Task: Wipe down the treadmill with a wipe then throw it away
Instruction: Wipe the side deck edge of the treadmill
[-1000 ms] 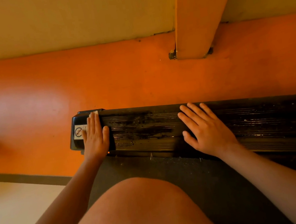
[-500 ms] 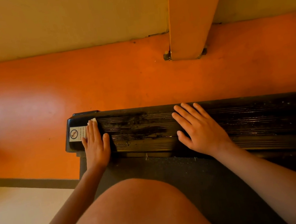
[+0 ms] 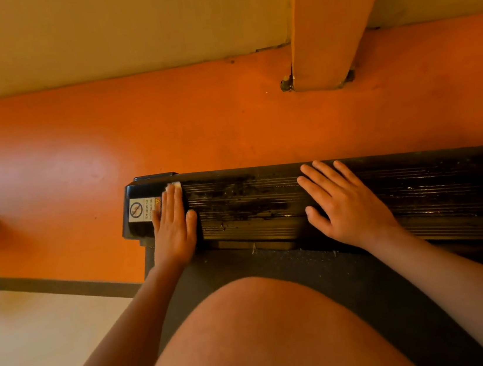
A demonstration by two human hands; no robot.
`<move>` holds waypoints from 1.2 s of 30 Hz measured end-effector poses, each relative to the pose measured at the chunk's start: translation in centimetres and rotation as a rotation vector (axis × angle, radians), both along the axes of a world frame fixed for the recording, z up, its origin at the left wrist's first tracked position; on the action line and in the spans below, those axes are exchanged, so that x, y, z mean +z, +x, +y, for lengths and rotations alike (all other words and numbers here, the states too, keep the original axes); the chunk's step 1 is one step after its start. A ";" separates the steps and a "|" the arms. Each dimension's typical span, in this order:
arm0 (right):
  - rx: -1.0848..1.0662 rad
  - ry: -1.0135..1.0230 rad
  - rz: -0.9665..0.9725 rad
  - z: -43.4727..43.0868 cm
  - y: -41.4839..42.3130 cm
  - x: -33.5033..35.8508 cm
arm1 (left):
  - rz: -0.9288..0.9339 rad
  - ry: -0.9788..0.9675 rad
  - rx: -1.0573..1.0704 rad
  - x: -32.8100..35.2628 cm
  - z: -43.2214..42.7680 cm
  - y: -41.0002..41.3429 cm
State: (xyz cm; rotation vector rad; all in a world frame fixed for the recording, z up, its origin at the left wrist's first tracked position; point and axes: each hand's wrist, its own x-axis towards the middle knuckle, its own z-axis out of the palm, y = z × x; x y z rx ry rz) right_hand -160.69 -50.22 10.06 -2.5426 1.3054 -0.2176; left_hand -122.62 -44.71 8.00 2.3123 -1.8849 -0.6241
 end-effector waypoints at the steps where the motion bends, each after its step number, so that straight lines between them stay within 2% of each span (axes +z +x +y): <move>1: 0.000 -0.002 0.000 0.0 0.0 0.0 | 0.000 0.024 0.031 0.1 -1.3 0.4; 4: -0.002 0.005 0.006 -0.2 0.0 0.1 | 0.011 0.034 0.048 0.3 -3.5 0.8; 10: -0.003 0.000 0.002 0.0 0.1 0.2 | 0.016 0.000 0.025 0.4 2.1 -0.5; 17: -0.006 0.023 0.022 -0.3 0.1 0.4 | 0.004 0.039 0.058 0.7 -5.0 -2.3; 24: -0.005 0.043 0.046 0.0 0.0 0.7 | 0.071 0.042 -0.083 0.7 -0.2 -3.1; 29: -0.002 0.042 0.042 -0.1 0.2 0.6 | 0.027 0.037 0.020 0.9 -2.0 -1.7; 34: -0.014 0.040 0.048 0.0 0.1 0.7 | 0.047 0.023 -0.011 0.9 2.5 -2.6; 36: -0.017 0.044 0.040 0.0 0.1 0.5 | 0.045 0.021 -0.014 0.5 1.3 -2.3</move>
